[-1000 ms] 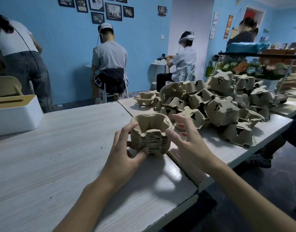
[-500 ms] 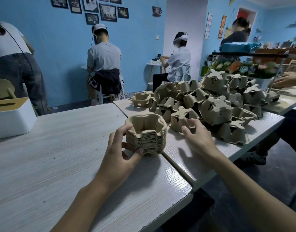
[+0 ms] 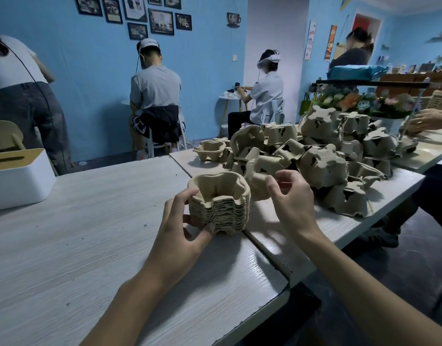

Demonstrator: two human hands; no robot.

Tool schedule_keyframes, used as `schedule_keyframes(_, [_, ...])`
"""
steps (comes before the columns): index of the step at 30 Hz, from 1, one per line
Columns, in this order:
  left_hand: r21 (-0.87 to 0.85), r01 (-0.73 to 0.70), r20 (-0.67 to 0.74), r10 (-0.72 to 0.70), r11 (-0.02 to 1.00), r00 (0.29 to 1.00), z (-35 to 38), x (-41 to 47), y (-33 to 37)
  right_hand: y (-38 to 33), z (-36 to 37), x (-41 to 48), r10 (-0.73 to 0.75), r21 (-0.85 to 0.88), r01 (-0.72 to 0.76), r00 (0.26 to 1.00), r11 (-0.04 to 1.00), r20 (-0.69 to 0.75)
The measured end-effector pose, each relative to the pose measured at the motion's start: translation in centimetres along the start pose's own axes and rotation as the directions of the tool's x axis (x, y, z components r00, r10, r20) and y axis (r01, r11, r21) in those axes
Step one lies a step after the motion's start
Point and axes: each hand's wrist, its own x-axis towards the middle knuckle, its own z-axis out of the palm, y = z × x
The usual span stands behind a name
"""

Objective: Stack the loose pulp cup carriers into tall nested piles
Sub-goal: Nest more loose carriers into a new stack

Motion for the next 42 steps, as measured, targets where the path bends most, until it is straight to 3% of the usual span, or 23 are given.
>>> schedule_keyframes(9, [-0.003,-0.006,-0.001,0.006,1.000,1.000,0.0,-0.1,0.0,-0.8,-0.5,-0.1,-0.095,0.179,0.085,0.994,0.980,0.050])
schedule_keyframes(12, [-0.001,-0.010,0.005,0.010,1.000,1.000,0.0,-0.1,0.1,-1.8,-0.7,0.1,-0.216,0.140,0.222,0.975,0.965,-0.058])
schedule_keyframes(17, [0.008,-0.002,0.018,0.002,1.000,1.000,0.0,0.0,0.3,-4.0,-0.1,-0.2,-0.470,0.085,0.491,0.862,0.867,-0.188])
schedule_keyframes(20, [-0.008,-0.015,0.018,0.015,1.000,1.000,0.0,0.1,0.0,-5.3,1.2,-1.0,-0.600,0.089,0.610,0.792,0.788,-0.113])
schedule_keyframes(24, [-0.054,0.056,0.028,-0.055,0.997,0.998,-0.2,0.1,-0.1,-5.1,2.3,-1.9,-0.657,0.041,0.656,0.750,0.753,0.071])
schedule_keyframes(31, [-0.054,0.059,0.028,-0.058,0.997,0.998,-0.2,0.0,0.6,-3.7,2.0,-2.5,-0.601,0.053,0.614,0.746,0.787,0.285])
schedule_keyframes(35, [-0.024,0.040,0.039,-0.039,0.999,0.998,-0.2,0.0,0.8,-3.2,0.9,-1.6,-0.539,0.074,0.542,0.793,0.837,0.283])
schedule_keyframes(42, [-0.141,0.046,-0.021,-0.049,0.989,0.999,-0.1,0.2,1.0,0.1,-3.6,2.3,-0.369,-0.216,0.420,0.898,0.882,0.239])
